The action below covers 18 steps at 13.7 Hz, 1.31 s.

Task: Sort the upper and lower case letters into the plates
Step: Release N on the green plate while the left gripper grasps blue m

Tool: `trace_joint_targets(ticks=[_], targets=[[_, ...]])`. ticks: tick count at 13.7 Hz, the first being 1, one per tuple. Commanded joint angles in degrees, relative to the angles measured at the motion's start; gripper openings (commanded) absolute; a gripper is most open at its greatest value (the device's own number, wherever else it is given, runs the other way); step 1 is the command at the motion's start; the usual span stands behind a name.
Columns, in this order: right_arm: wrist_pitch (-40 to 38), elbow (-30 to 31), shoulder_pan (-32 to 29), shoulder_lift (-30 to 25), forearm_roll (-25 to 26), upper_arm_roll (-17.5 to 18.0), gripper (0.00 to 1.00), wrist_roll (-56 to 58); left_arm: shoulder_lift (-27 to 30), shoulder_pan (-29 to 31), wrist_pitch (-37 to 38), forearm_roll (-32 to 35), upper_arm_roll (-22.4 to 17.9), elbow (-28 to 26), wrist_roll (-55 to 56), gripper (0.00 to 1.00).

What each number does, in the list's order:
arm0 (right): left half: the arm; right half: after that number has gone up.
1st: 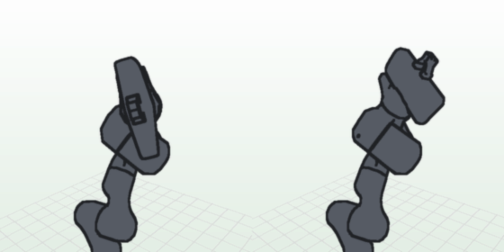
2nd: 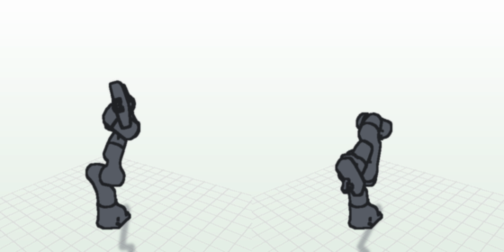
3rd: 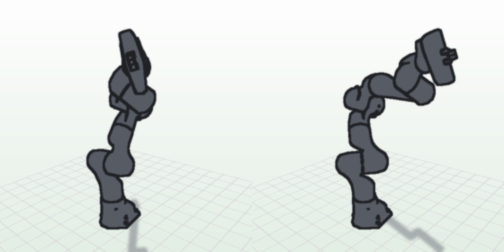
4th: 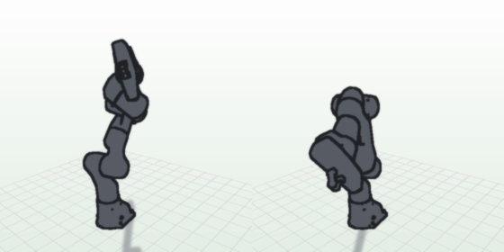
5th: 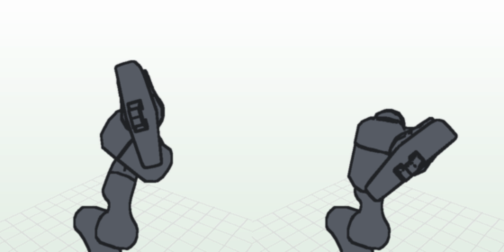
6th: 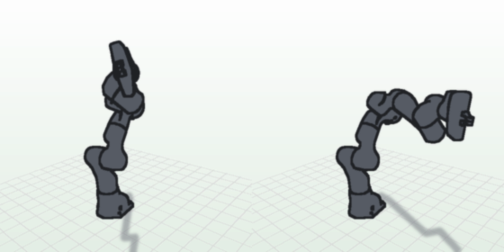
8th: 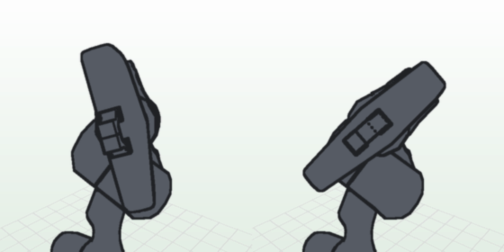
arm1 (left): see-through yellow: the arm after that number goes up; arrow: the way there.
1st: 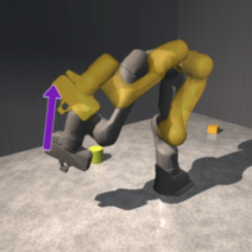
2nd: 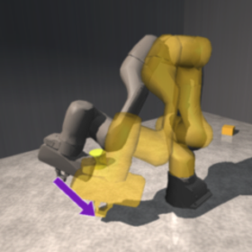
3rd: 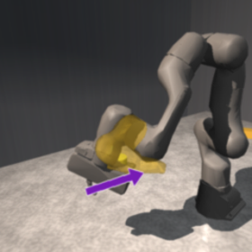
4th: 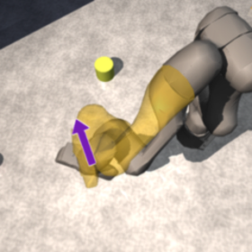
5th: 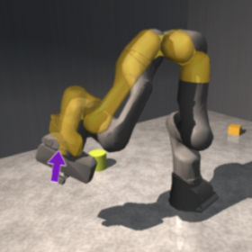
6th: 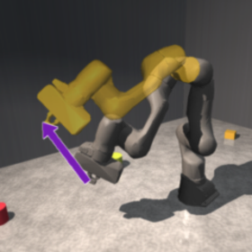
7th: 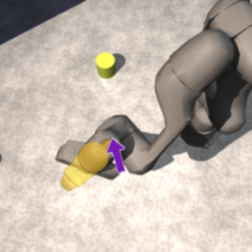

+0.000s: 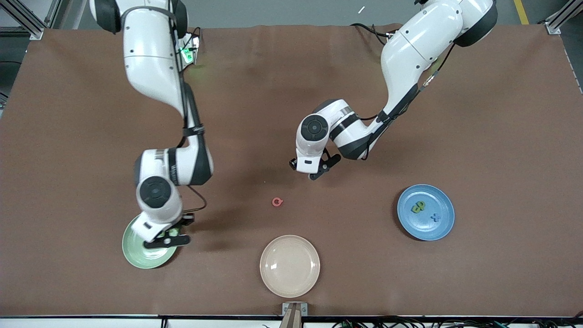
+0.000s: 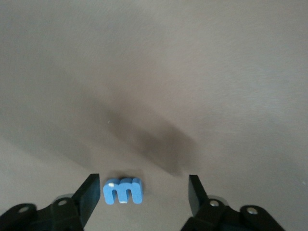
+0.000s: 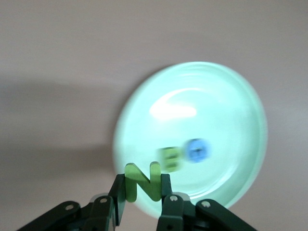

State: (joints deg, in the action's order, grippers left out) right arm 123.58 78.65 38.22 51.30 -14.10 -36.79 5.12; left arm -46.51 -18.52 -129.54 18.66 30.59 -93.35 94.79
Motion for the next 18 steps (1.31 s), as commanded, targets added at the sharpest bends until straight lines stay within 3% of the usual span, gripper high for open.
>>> trace_joint_targets(ticks=[1,3,5,6,10,13,16,18], targets=[[2.6,0.5,-4.3,0.0,0.8,0.9,0.17,6.2,2.3,-0.2,-1.3,0.1,-0.4,-4.2,5.2,0.80],[4.8,0.5,-5.3,0.7,0.6,1.2,0.30,6.7,2.4,0.1,-1.8,0.1,-0.4,-5.2,7.8,0.76],[5.4,0.5,-6.9,0.7,0.5,3.2,0.76,6.6,2.5,-0.2,-1.8,0.1,-0.4,-6.0,8.9,0.76],[5.4,0.5,-7.6,0.6,0.4,4.1,0.84,6.4,2.9,-0.1,-1.8,0.4,-0.4,-6.7,8.9,0.75],[4.7,0.5,-6.8,0.4,-2.1,4.6,0.85,4.9,3.2,-0.3,-1.8,1.4,-0.4,-8.6,9.0,0.71],[3.3,0.5,-1.2,-0.2,-3.3,4.4,0.85,-5.4,3.2,-0.1,-4.2,1.4,-0.3,-9.5,9.1,0.43],[3.2,0.3,4.4,-0.6,-3.4,4.4,0.84,-20.7,2.8,-0.1,-7.6,1.4,-0.4,-9.4,9.1,0.39],[3.8,-0.1,8.5,-0.4,-3.2,4.5,0.84,-34.2,3.2,0.3,-7.4,1.6,-0.4,-9.2,8.3,0.18]])
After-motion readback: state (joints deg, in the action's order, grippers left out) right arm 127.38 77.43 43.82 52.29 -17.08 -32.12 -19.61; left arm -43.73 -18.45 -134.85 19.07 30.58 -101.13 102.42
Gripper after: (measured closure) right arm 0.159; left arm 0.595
